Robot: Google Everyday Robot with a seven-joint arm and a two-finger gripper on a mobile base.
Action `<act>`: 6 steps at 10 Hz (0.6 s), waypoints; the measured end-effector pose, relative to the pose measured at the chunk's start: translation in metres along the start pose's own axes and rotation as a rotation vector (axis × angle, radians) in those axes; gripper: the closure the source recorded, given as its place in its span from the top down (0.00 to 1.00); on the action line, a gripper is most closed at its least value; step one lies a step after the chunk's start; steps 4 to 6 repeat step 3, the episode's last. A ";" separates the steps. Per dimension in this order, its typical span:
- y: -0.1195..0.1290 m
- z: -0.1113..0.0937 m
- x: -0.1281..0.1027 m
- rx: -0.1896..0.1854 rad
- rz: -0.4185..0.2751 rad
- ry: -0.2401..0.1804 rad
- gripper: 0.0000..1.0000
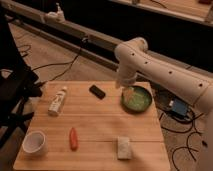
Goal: Move the arm in a circular motion
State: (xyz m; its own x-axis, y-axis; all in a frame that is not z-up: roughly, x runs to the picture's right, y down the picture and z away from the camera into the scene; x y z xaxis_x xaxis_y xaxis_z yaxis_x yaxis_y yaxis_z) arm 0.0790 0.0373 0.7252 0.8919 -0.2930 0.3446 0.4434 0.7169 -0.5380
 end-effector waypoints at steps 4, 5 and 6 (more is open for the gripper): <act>0.059 0.015 -0.045 -0.032 -0.064 -0.093 0.65; 0.059 0.015 -0.045 -0.032 -0.064 -0.093 0.65; 0.059 0.015 -0.045 -0.032 -0.064 -0.093 0.65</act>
